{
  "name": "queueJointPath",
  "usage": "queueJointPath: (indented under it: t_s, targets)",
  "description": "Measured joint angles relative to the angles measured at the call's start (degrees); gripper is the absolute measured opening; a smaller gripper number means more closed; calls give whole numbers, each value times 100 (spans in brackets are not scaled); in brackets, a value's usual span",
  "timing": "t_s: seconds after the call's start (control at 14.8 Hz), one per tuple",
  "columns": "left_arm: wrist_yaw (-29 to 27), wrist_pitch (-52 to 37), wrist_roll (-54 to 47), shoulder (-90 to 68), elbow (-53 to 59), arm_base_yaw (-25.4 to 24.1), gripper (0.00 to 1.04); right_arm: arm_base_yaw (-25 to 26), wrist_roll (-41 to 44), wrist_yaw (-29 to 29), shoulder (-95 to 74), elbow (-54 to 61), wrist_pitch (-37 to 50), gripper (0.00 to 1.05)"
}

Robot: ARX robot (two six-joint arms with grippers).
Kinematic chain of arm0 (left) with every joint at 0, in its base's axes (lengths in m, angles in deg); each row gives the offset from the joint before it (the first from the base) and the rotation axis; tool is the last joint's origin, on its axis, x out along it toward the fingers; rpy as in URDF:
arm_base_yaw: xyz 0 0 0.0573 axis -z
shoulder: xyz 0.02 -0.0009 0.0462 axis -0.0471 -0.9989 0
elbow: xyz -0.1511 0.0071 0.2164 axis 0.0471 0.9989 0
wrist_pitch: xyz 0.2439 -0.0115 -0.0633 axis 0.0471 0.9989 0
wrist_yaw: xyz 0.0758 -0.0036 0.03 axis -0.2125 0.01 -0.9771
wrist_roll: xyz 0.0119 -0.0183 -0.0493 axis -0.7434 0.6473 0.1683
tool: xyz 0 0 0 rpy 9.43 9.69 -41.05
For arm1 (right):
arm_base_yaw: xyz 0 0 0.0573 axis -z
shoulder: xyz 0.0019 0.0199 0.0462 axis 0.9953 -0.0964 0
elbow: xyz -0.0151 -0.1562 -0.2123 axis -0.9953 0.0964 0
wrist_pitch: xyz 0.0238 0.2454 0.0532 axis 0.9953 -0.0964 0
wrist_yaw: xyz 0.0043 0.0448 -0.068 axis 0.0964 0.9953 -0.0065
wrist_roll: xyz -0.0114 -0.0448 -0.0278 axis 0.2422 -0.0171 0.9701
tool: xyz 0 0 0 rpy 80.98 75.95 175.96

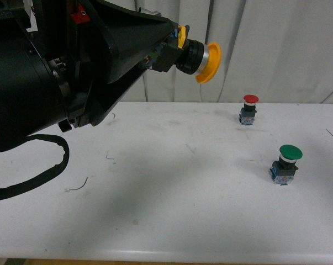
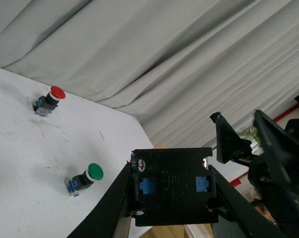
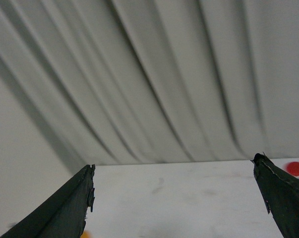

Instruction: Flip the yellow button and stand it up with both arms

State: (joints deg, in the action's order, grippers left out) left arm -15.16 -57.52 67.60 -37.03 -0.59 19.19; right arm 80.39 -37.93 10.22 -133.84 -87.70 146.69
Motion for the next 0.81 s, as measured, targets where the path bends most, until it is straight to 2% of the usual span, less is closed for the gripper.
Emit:
queueJointPath:
  t_s: [0.07, 0.14, 0.2, 0.27, 0.41, 0.81]
  targets:
    - [0, 0, 0, -2, 0, 0, 36, -160, -1056, 483, -149, 310, 1023, 98]
    - [0, 0, 0, -2, -4, 2, 36, -286, -1727, 546, -306, 398, 1530, 98]
    - [2, 0, -2, -2, -15, 4, 36, -437, -2507, 599, -483, 404, 1591, 98]
    - [2, 0, -2, -2, -28, 7, 36, -625, -2896, 538, -651, 415, 1547, 98]
    - [2, 0, -4, -2, -66, 24, 36, -866, -3283, 428, -973, 415, 1589, 98]
    - [2, 0, -13, -2, -79, 42, 36, -1088, -4382, 273, -1991, 164, 1582, 98]
